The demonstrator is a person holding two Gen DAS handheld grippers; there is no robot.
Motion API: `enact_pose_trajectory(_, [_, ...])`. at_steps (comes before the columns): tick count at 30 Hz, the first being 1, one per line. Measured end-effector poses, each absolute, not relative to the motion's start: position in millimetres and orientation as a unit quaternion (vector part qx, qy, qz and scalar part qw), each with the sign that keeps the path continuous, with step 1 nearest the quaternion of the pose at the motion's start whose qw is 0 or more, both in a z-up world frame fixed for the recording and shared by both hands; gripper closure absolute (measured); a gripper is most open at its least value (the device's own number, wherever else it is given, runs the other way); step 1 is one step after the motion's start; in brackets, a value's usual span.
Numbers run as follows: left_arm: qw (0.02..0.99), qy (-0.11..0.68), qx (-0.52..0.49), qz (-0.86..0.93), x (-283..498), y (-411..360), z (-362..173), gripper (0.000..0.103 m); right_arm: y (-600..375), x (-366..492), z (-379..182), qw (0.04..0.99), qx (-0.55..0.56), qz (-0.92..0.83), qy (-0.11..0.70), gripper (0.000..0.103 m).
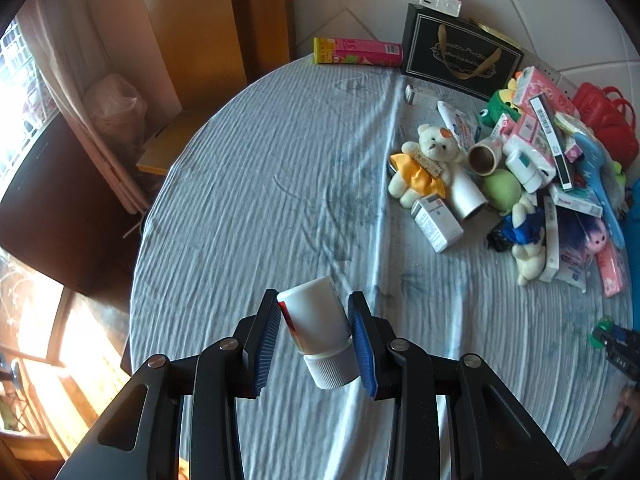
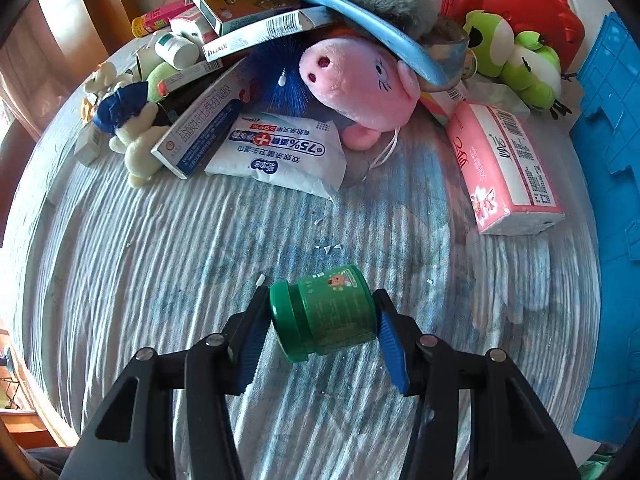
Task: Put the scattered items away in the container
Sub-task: 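Grasp the white bottle with the left tool while the right tool grasps the green jar, then lift and carry the white bottle and green jar over the blue bin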
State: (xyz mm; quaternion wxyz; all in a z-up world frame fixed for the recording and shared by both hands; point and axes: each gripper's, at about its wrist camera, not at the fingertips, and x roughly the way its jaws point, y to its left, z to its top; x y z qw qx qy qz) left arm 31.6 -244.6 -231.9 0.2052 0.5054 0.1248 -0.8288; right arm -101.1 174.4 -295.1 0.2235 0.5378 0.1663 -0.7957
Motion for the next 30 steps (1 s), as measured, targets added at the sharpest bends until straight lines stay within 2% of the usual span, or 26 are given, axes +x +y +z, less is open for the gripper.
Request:
enact_pose_trajectory(8, [0.171,0.126,0.485,-0.848,18.4,-210.6,-209.5,0.069,197.4,-87.7,-245.8,0.217,0.519,-0.814,0.143,0.053])
enact_pose_trajectory(18, [0.136,0.117,0.443,-0.878,-1.3,-158.0,-164.8,0.069,239.5,-66.6,-145.9,0.216,0.456,-0.857,0.108,0.053])
enact_pose_trajectory(30, [0.129,0.091,0.385,-0.909,-23.6,-63.6,-84.5,0.069,297.1,-59.9,-69.6,0.27,0.385,-0.879,0.079,0.053])
